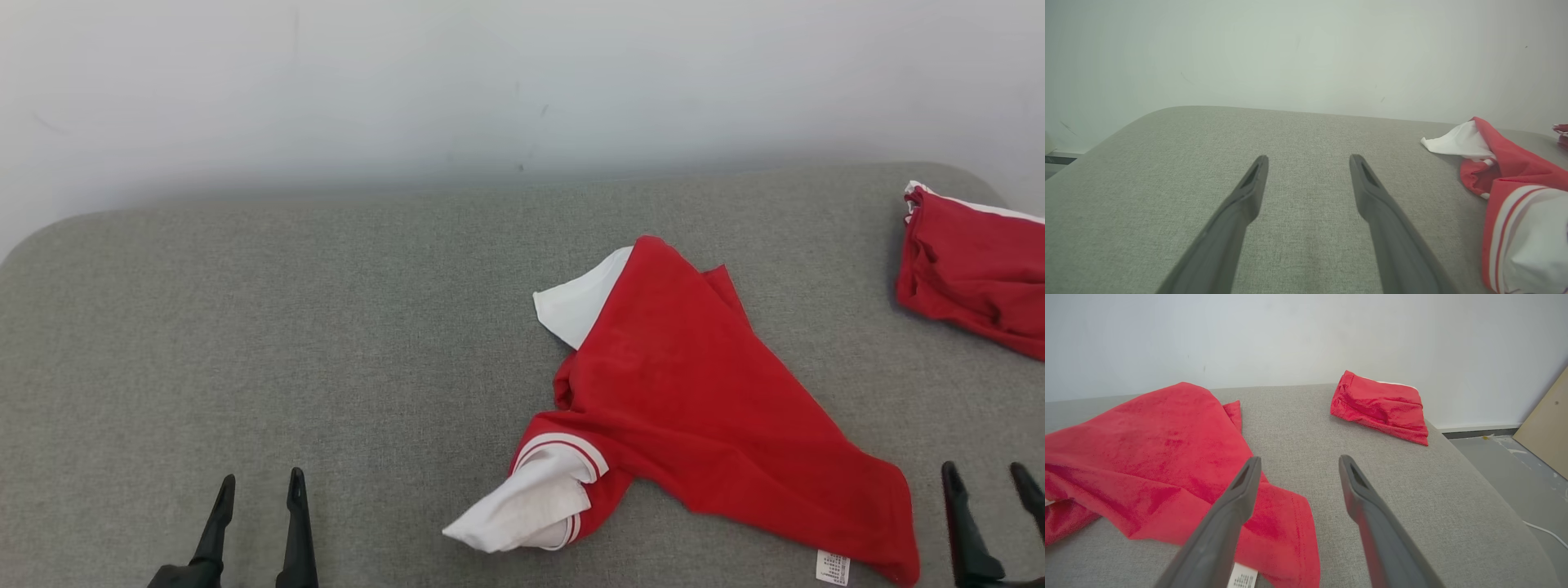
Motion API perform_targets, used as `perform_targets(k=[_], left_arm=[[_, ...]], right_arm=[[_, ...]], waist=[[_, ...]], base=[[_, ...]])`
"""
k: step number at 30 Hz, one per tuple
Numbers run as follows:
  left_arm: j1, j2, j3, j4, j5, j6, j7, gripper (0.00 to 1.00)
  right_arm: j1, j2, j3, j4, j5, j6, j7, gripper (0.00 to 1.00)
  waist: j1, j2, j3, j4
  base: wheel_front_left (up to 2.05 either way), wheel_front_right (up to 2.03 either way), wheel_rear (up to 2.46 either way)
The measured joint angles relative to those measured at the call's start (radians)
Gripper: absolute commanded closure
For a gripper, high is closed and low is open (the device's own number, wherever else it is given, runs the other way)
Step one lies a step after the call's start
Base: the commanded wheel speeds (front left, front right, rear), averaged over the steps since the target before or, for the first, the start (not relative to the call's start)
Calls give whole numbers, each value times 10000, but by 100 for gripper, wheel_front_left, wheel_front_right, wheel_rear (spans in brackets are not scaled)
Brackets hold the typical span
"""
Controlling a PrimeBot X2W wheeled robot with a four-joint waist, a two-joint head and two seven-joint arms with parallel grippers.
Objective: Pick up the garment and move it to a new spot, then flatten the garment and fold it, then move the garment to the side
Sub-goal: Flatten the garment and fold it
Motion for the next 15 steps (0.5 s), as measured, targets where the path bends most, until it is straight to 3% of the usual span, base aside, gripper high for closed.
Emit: perform_targets(k=[5,15], left_arm=[[64,-2,69,-42,15,12,0,0],[62,-2,155,-105,151,-2,0,0]], right_arm=[[57,295,-466,-706,-453,0,-119,0],[-36,941,38,-1471,-725,2,-663,0]], waist=[[0,0,-92,49],[1,0,-111,49]], base=[[0,0,0],[0,0,0]])
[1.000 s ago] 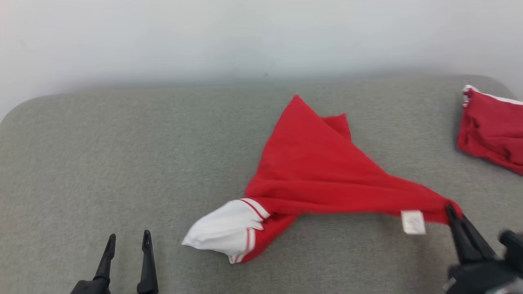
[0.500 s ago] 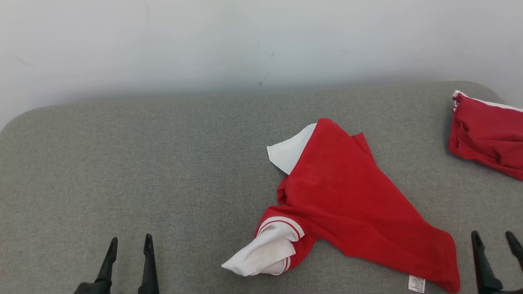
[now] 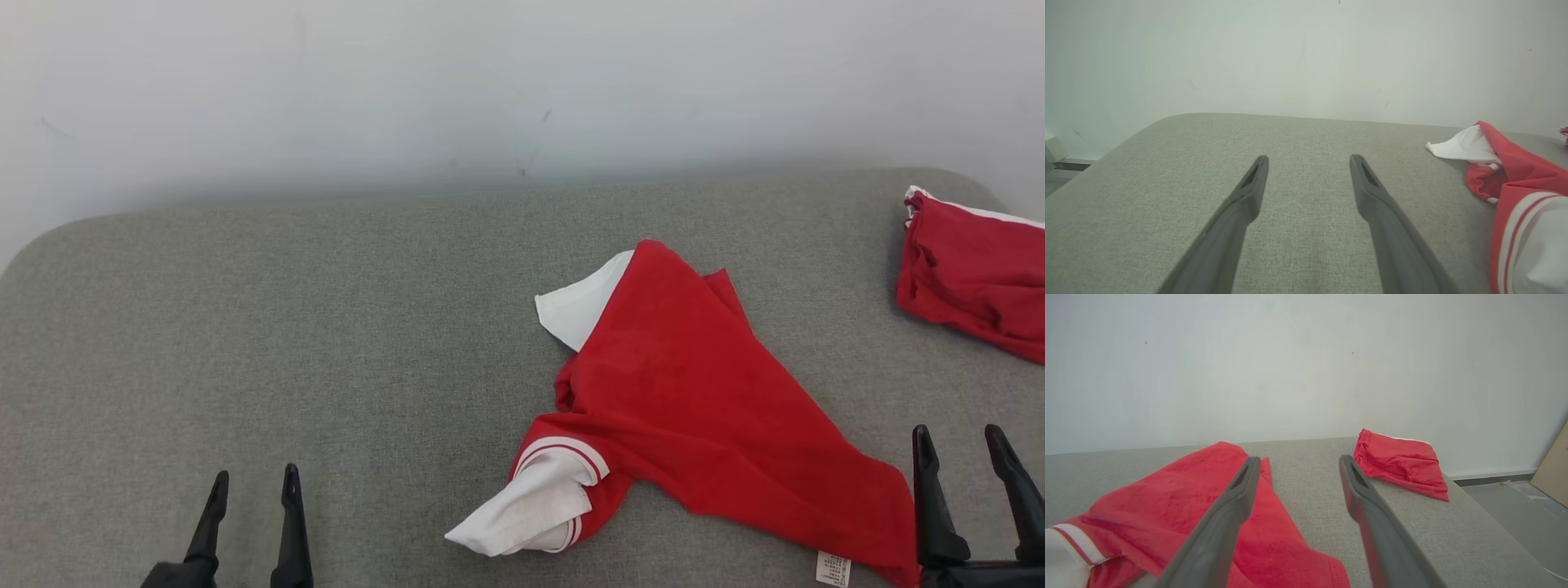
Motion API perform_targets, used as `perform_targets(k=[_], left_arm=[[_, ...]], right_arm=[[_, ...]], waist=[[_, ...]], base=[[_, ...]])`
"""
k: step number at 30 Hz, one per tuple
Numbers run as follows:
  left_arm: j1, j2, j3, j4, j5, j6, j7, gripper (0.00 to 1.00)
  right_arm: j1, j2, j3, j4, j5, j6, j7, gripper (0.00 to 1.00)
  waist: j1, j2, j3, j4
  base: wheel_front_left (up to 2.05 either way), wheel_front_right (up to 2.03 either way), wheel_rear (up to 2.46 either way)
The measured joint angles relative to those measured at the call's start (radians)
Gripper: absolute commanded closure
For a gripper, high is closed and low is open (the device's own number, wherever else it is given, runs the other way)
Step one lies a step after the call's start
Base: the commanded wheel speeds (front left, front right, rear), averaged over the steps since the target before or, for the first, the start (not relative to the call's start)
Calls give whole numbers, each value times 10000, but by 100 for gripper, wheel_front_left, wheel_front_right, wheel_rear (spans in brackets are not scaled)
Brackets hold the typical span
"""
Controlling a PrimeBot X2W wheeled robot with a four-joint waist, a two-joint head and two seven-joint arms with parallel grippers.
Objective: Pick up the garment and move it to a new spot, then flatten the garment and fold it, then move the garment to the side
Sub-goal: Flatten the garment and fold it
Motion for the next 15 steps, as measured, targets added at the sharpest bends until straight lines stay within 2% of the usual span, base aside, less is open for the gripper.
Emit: perform_targets(k=[6,12,15], left_arm=[[-559,159,-140,71,192,-167,0,0],[-2851,899,-899,631,311,-456,142,0],[-4308,1367,-1471,1091,-142,-529,746,0]], right_arm=[[-129,186,259,328,6,-2,-351,0],[-591,230,566,715,12,-2,-554,0],[-925,324,798,934,17,-2,-671,0]], waist=[[0,0,116,-47],[1,0,375,-269],[1,0,582,-543]], base=[[0,0,0],[0,0,0],[0,0,0]])
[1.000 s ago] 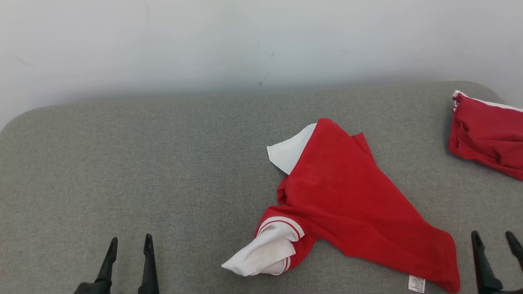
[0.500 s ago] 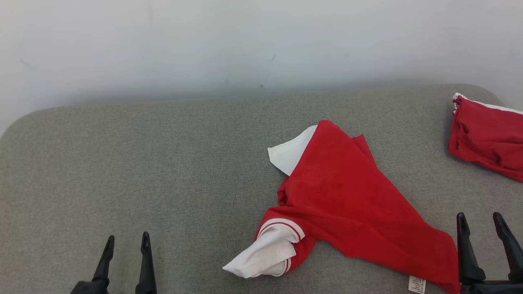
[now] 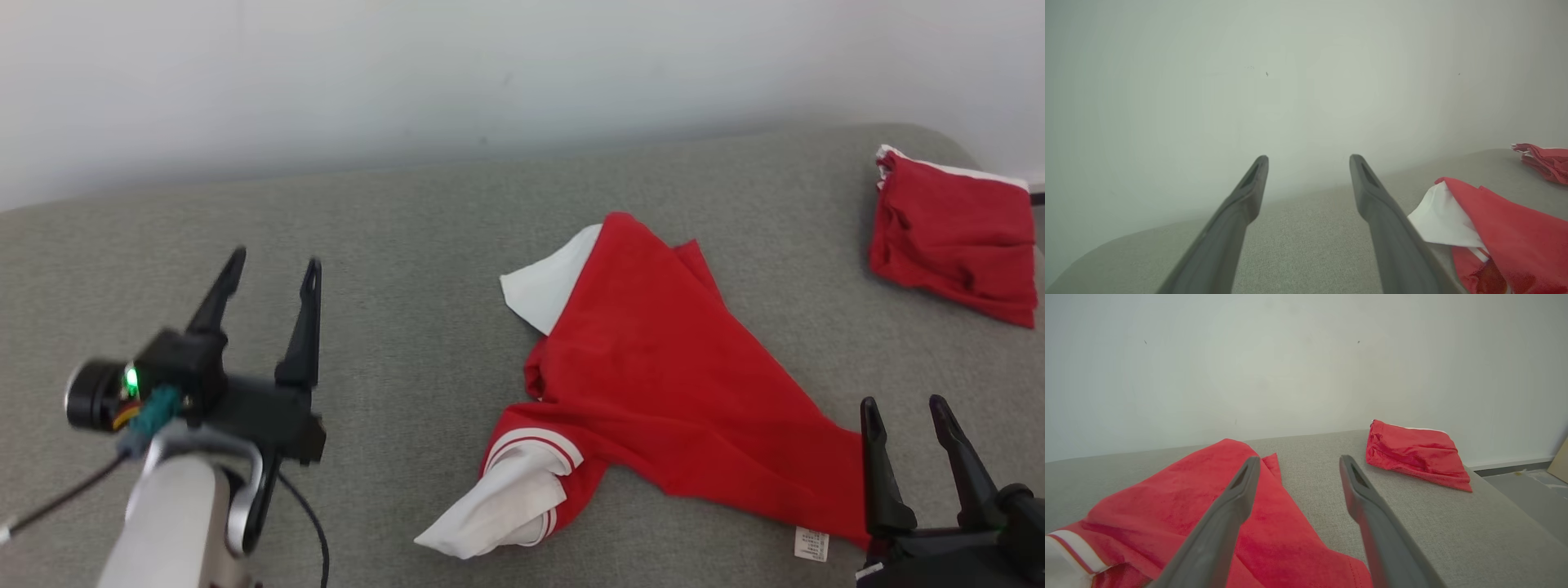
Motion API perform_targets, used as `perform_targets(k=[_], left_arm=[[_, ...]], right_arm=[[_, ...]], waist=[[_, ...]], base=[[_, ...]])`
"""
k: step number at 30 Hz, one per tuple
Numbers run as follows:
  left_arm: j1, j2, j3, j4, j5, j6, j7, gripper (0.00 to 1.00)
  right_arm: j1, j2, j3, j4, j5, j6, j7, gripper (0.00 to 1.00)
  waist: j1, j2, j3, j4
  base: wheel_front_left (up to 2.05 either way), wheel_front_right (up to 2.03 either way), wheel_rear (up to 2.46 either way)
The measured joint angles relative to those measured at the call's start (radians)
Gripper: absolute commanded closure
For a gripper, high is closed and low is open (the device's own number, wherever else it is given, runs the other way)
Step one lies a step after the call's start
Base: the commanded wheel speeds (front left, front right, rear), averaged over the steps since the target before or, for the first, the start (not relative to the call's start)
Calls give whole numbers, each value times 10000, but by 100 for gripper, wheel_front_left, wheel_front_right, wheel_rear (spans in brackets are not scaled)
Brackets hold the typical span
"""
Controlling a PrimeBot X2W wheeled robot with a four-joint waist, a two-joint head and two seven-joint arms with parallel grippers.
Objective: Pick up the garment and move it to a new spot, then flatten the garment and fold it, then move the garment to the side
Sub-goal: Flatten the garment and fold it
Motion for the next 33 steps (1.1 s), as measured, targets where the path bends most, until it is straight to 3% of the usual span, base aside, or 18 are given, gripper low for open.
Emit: perform_targets(k=[9,17,26,33], left_arm=[[-2502,1555,-2382,807,-2111,-69,1511,0],[-3899,2464,-4449,1638,-3975,-69,2589,0],[-5000,2723,-6358,2637,-5515,-69,3104,0],[-5849,2966,-7724,3517,-6109,-69,3611,0]], right_arm=[[-778,221,401,993,249,0,-723,0],[-1464,456,840,1866,401,0,-1172,0],[-1987,566,1085,2424,520,0,-1335,0],[-2219,600,1127,2435,577,0,-1346,0]], waist=[[1,0,741,-854],[1,1,1519,-1714],[1,1,2240,-2497],[2,2,2566,-2843]], base=[[0,0,0],[0,0,0],[0,0,0],[0,0,0]])
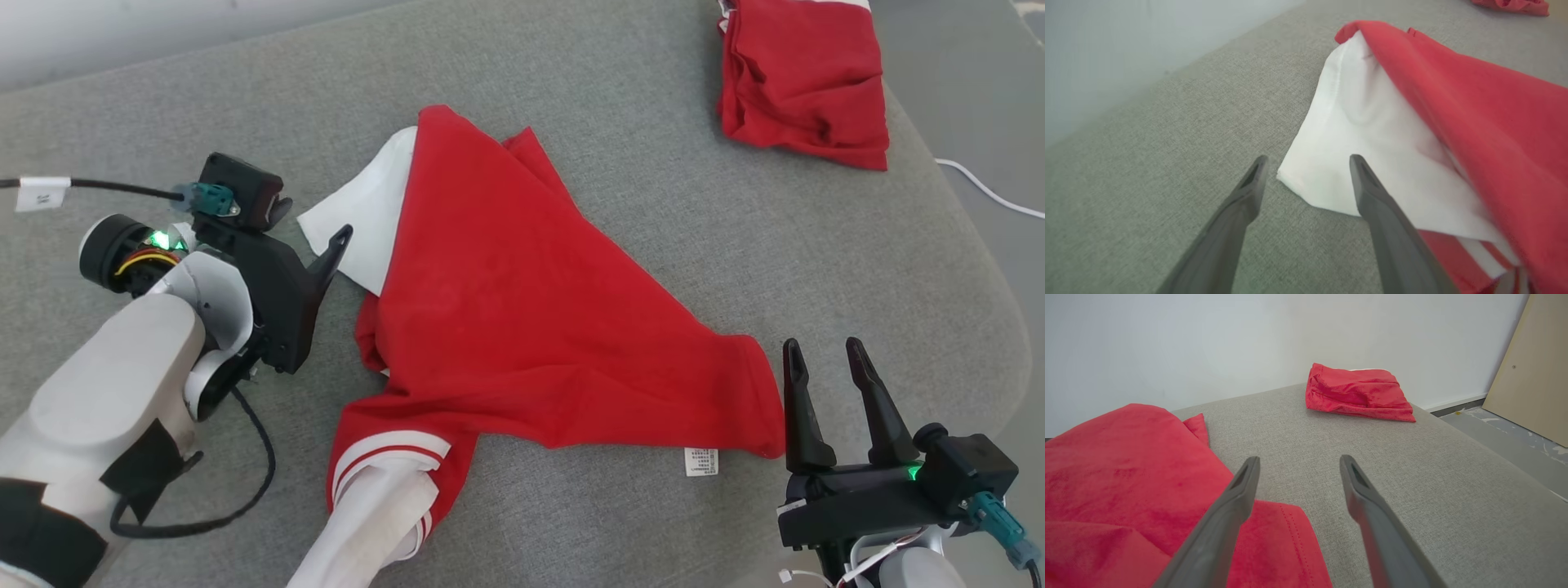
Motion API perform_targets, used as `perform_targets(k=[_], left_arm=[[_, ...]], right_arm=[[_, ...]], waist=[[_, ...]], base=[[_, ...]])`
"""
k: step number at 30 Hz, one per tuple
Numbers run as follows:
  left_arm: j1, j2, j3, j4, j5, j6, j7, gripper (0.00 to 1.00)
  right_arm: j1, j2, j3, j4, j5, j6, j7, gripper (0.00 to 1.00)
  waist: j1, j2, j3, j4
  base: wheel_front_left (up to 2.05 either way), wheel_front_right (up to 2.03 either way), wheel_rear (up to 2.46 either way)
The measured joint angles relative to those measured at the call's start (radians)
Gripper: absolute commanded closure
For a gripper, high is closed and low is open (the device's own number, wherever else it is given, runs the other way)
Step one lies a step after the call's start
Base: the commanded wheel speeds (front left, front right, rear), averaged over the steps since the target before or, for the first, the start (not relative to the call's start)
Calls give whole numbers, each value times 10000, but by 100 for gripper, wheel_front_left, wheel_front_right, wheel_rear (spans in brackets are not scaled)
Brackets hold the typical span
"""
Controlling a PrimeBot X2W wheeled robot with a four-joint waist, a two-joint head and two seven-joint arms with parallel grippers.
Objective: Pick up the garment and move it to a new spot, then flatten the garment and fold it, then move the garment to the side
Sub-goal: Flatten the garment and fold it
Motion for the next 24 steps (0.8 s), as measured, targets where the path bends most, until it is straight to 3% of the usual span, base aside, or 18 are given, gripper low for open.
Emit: perform_targets(k=[10,11,13,19,24], left_arm=[[-517,-35,-989,1062,-930,0,297,0],[-524,-86,-1028,1137,-1034,0,297,18],[-633,-163,-1156,1298,-1198,0,226,98],[-969,-351,-1373,1551,-1567,0,-359,100],[-1987,-46,-1486,1818,-1216,0,-1338,100]], right_arm=[[-15,50,-19,-59,19,0,-2,0],[-20,56,-25,-67,19,0,-2,0],[-26,58,-42,-100,15,0,-2,0],[-78,73,-161,-140,-59,0,-2,0],[-60,69,-247,-221,-109,2,-4,0]], waist=[[-3,0,155,-150],[-3,-1,172,-151],[-3,0,202,-146],[-2,0,222,-32],[-3,0,129,170]], base=[[0,0,0],[0,0,0],[0,0,0],[0,0,0],[0,0,0]])
